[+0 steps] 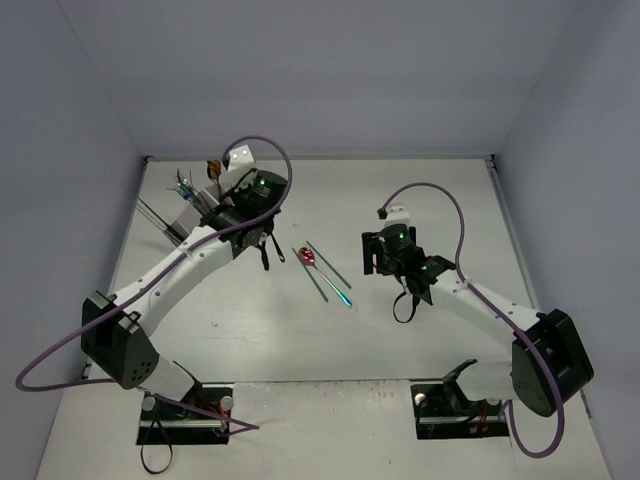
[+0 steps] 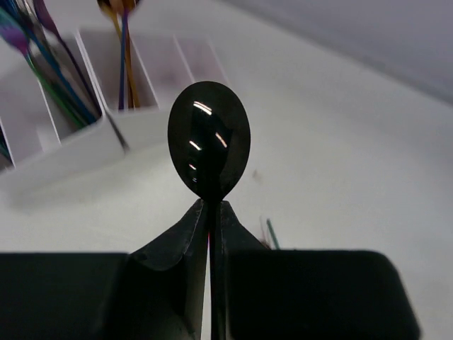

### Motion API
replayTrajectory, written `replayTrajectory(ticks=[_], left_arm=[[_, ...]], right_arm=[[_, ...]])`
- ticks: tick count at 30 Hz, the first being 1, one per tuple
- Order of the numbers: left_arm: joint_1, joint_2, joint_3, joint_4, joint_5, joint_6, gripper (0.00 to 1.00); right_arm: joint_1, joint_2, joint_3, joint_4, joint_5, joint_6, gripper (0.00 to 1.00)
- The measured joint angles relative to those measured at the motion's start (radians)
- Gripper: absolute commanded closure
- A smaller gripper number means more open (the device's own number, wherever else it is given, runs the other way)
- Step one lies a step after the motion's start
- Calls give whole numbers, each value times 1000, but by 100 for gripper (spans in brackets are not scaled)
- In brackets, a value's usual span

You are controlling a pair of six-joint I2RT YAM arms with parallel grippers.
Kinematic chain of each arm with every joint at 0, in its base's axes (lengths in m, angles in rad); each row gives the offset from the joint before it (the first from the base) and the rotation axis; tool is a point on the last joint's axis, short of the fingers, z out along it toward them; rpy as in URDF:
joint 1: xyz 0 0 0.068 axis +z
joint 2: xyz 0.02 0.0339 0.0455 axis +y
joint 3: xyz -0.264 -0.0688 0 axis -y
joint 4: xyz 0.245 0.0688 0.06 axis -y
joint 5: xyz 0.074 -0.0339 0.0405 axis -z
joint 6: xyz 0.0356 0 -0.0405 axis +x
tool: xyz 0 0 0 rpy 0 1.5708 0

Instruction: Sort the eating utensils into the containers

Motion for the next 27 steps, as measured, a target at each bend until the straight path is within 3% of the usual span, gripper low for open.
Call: replayTrajectory(ticks=[10,19,27], left_arm=[[263,69,25,429,-35,392,100],[414,251,77,606,38,468,100],[423,313,94,745,72,534,100]], right_arm=[[0,-22,-18,24,-31,-4,31],[0,-22,-20,42,-47,-11,31],[0,-19,-34,49,-47,-21,31]])
